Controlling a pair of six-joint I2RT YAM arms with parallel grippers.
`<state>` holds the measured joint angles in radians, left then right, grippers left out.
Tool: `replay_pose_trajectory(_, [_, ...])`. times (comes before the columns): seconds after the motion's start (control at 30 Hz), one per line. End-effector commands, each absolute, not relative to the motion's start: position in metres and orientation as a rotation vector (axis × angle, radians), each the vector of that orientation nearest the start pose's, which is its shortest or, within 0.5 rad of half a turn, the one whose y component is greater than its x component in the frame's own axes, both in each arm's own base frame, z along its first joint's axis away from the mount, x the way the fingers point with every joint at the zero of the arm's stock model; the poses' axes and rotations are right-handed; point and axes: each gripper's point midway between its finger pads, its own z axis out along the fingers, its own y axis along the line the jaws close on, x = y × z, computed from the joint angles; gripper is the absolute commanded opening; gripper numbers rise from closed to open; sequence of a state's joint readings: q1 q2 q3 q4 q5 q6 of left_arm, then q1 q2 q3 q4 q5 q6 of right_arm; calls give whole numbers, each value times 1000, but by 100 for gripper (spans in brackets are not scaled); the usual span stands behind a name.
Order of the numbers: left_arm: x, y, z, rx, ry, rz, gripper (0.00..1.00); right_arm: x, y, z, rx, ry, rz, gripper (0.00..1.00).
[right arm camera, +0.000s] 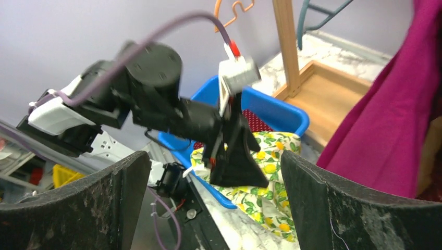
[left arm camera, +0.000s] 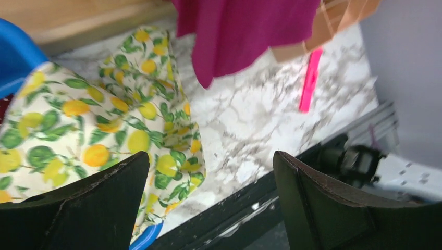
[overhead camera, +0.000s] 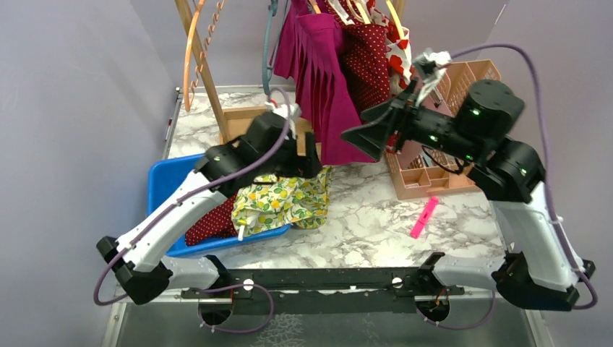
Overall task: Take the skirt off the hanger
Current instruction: Pick up the skirt from the center of the board.
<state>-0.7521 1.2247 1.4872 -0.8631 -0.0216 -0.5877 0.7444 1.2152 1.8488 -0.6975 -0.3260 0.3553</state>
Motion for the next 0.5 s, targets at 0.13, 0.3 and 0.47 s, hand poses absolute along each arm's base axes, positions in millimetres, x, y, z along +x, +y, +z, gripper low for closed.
replay_pose_trajectory(0.13, [223,-255,231,503,2365,-219,92,176,224,505,-530,1588,945,100])
replay_pose_trajectory(0.3, [222,-258,188,841,2402,-44,94,172,216,500,-509,1592,939,100])
replay_pose_trajectory(0.47, [197,-262,154,1145,2462,-43,98,174,213,502,-486,1589,925,100])
